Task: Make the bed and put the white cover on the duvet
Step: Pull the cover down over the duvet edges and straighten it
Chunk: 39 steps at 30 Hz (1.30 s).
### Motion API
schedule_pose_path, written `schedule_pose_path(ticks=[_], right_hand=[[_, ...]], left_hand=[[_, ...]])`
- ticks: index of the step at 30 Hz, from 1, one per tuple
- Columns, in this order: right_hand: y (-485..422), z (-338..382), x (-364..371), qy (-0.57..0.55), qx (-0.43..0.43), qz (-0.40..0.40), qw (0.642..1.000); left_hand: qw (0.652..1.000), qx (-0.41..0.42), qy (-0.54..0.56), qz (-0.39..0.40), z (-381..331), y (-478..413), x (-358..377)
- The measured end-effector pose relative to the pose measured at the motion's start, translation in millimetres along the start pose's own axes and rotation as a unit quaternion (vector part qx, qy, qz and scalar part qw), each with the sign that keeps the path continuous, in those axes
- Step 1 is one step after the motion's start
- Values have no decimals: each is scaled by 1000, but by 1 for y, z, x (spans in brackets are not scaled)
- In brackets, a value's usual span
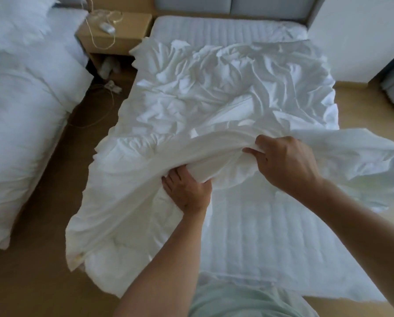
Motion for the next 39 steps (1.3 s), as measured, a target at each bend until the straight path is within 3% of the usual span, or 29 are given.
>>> schedule_pose_path(ticks=[4,10,12,15,17,21,24,28,34,37,39], right_hand=[[18,-7,-13,24,-53,-36,998],[40,-58,2,6,-93,-5,996],[43,-74,18,23,-95,60,993],[44,-86,40,92,-72,155,981],[39,-82,47,113,-44,140,983],[35,-78,60,50,93,143,984],[40,-80,78,20,111,176,978],[32,-85,105,29,68,229,971],[41,-80,154,-27,144,362,921],[-52,-113,99,-1,196,254,947],[-160,-134,-4,18,201,90,975]], left_hand=[[999,-21,44,11,14,8,-10],[991,123,48,23,12,-28,-55],[985,166,19,34,-1,-42,-65],[976,210,-21,46,-19,-49,-70],[974,217,-42,53,-24,-51,-69],[974,206,-72,60,-18,-48,-58],[966,217,-108,88,-4,-52,-49],[941,240,-165,174,20,-80,-29],[890,269,-205,304,20,-106,9],[886,303,-215,277,-80,-179,-5],[898,354,-179,189,-202,-253,-57]])
Point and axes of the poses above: each hand's wrist, its own y-axis away from the middle knuckle, its own x-axis out of the palm, z = x × y, the point moved 2 cm from there along -y, towards the middle knuckle, and after that the axes turned 4 degrees about -y, right-handed, at the moved point
